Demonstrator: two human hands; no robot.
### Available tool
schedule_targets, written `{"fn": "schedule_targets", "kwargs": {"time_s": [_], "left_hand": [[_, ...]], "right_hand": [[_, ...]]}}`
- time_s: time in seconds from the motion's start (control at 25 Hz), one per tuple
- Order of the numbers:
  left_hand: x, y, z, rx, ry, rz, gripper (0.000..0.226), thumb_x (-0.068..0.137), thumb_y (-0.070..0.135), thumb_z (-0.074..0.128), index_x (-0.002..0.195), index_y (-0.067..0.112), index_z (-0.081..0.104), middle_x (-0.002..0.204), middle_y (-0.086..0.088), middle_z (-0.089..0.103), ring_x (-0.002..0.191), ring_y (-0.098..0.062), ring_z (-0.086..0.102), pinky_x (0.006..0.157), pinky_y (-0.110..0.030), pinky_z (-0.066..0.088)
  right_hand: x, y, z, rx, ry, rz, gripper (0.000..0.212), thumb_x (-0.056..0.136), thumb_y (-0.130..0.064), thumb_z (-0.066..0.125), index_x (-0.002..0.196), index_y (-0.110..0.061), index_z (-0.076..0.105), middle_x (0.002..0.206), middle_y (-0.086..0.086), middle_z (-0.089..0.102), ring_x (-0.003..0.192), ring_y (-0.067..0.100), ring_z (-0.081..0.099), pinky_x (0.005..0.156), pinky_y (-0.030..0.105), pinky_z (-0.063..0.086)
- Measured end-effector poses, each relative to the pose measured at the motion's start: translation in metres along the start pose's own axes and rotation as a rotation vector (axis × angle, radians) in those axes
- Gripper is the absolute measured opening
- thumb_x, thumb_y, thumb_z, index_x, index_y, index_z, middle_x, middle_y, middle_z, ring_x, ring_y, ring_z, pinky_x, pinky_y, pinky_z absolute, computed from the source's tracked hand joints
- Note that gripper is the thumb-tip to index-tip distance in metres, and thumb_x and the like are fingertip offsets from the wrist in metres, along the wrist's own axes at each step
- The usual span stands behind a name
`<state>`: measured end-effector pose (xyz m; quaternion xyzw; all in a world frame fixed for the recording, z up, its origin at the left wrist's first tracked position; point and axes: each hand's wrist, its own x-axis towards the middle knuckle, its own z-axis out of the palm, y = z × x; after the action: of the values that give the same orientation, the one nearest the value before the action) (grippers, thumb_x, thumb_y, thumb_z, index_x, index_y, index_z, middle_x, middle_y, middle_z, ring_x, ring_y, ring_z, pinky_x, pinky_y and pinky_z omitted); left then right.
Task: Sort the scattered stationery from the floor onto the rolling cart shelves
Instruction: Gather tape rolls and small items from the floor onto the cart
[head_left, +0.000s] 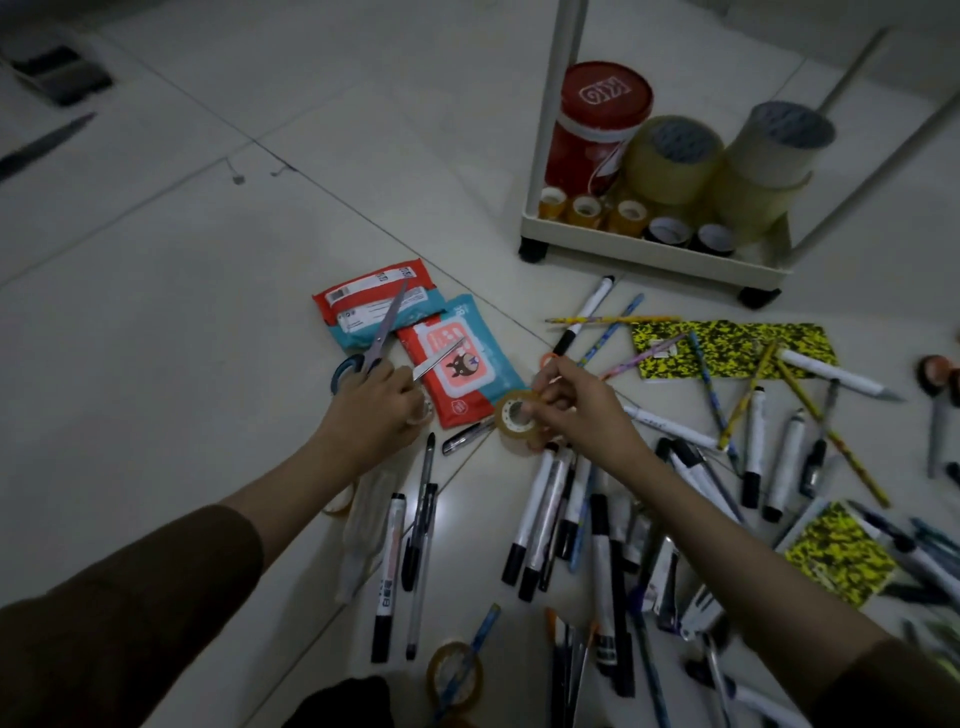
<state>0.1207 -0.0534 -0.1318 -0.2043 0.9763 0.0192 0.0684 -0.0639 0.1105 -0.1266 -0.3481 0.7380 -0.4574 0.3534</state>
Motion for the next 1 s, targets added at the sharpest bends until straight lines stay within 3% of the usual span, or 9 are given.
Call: {"fn": "schedule_targets", "kwargs": {"time_s": [0.12, 0.2, 0.36, 0.52, 0.64, 0.76, 0.92, 1.0], "left_hand": [[0.003, 0.003, 0.003, -0.027, 0.006, 0.028, 0.034, 0.095, 0.037, 0.044, 0.118, 0.015, 0.055, 0.125, -0.002, 0.052, 0.12, -0.017, 0.044, 0.097, -0.029, 0.035], [0.006, 0.004, 0.0, -0.166, 0.045, 0.019, 0.028, 0.094, 0.035, 0.048, 0.109, 0.014, 0.058, 0.118, -0.002, 0.055, 0.113, -0.016, 0.048, 0.091, -0.029, 0.04], [0.023, 0.004, -0.024, -0.485, 0.187, -0.059, 0.011, 0.087, 0.028, 0.06, 0.082, 0.02, 0.055, 0.096, 0.003, 0.057, 0.104, -0.02, 0.052, 0.075, -0.027, 0.045], [0.067, 0.008, -0.058, -0.529, 0.301, 0.016, 0.015, 0.088, 0.026, 0.061, 0.082, 0.013, 0.06, 0.086, 0.003, 0.056, 0.088, -0.02, 0.051, 0.075, -0.036, 0.042], [0.098, 0.012, -0.074, -0.464, 0.363, 0.082, 0.009, 0.086, 0.023, 0.063, 0.09, 0.015, 0.063, 0.094, 0.001, 0.06, 0.092, -0.019, 0.046, 0.077, -0.034, 0.039], [0.123, 0.012, -0.08, -0.397, 0.428, 0.126, 0.011, 0.085, 0.02, 0.065, 0.093, 0.013, 0.066, 0.098, -0.001, 0.064, 0.096, -0.024, 0.048, 0.079, -0.037, 0.04], [0.153, 0.015, -0.075, -0.414, 0.471, 0.102, 0.013, 0.085, 0.02, 0.065, 0.096, 0.013, 0.066, 0.102, -0.002, 0.064, 0.102, -0.024, 0.048, 0.08, -0.034, 0.037], [0.163, 0.017, -0.069, -0.431, 0.476, 0.091, 0.013, 0.086, 0.021, 0.064, 0.097, 0.015, 0.066, 0.103, 0.0, 0.063, 0.104, -0.023, 0.048, 0.081, -0.034, 0.038]], "right_hand": [[0.004, -0.002, -0.017, 0.01, 0.091, 0.008, 0.022, 0.081, -0.006, 0.068, 0.08, -0.019, 0.051, 0.069, 0.002, 0.056, 0.054, 0.001, 0.05, 0.048, 0.017, 0.045], [0.008, -0.005, -0.028, 0.114, 0.126, 0.037, 0.021, 0.084, -0.003, 0.064, 0.08, -0.018, 0.05, 0.071, 0.007, 0.059, 0.055, 0.002, 0.055, 0.048, 0.016, 0.047], [0.025, -0.015, -0.053, 0.265, 0.221, 0.066, 0.019, 0.087, 0.0, 0.06, 0.082, -0.016, 0.051, 0.071, 0.009, 0.06, 0.061, 0.012, 0.06, 0.058, 0.028, 0.053], [0.061, -0.031, -0.076, 0.278, 0.348, 0.068, 0.018, 0.088, -0.001, 0.059, 0.085, -0.016, 0.05, 0.078, 0.01, 0.057, 0.07, 0.017, 0.057, 0.062, 0.027, 0.052], [0.098, -0.043, -0.092, 0.064, 0.423, 0.012, 0.013, 0.087, -0.005, 0.061, 0.094, -0.009, 0.049, 0.079, 0.004, 0.054, 0.071, 0.013, 0.054, 0.062, 0.027, 0.046], [0.133, -0.05, -0.102, -0.196, 0.522, -0.083, 0.014, 0.087, -0.007, 0.06, 0.1, -0.003, 0.058, 0.089, 0.003, 0.058, 0.082, 0.012, 0.053, 0.068, 0.019, 0.04], [0.174, -0.05, -0.106, -0.423, 0.55, -0.08, 0.017, 0.088, -0.016, 0.057, 0.1, -0.006, 0.064, 0.097, 0.011, 0.067, 0.09, 0.026, 0.061, 0.071, 0.033, 0.045], [0.188, -0.048, -0.104, -0.461, 0.561, -0.05, 0.017, 0.087, -0.018, 0.055, 0.102, -0.012, 0.062, 0.101, 0.009, 0.068, 0.099, 0.03, 0.059, 0.083, 0.038, 0.046]]}}
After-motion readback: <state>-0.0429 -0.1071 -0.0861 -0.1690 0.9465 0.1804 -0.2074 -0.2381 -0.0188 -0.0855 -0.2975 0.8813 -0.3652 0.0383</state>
